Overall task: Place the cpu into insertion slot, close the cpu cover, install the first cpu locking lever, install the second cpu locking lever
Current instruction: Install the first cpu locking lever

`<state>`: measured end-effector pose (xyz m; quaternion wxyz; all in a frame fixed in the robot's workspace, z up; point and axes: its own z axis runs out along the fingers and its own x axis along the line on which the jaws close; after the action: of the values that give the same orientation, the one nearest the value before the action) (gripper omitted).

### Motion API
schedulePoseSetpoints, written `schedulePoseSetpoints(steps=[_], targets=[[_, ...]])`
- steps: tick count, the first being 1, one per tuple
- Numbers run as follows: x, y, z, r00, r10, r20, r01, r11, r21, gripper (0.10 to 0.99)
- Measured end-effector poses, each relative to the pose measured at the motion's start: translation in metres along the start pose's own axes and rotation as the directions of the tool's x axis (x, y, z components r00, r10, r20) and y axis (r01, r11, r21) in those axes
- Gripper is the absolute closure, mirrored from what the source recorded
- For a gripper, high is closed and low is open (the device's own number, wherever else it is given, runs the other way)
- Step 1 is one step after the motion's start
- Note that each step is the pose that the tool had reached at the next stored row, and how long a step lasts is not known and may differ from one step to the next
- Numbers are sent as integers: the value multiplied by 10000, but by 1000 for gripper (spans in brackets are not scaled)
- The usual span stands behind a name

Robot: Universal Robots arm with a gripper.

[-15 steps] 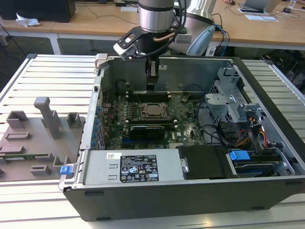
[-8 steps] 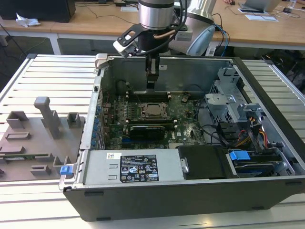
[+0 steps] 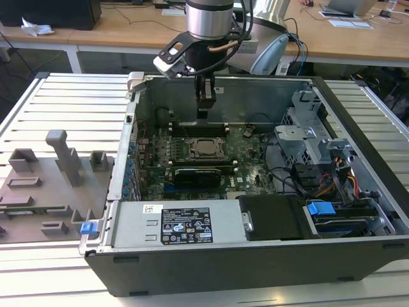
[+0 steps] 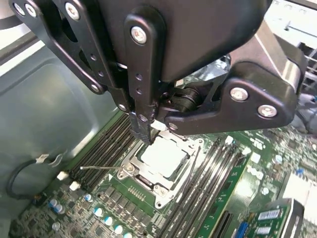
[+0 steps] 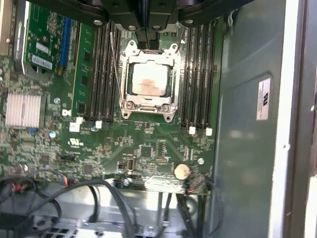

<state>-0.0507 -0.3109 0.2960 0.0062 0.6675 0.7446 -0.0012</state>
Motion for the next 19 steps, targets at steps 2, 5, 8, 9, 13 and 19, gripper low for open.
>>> schedulePoseSetpoints(steps=[2,5,8,9,13,19], targets=[[0,0,0,9961,-886,-5,886,9961,-10,980],[0,0,0,9780,-2084,-11,2084,9780,-24,980],[0,0,0,9616,-2745,-13,2745,9616,-33,980],[0,0,0,9569,-2905,-14,2905,9569,-35,980],[0,0,0,9364,-3510,-16,3510,9364,-43,980],[0,0,0,8849,-4658,-18,4657,8849,-58,980]])
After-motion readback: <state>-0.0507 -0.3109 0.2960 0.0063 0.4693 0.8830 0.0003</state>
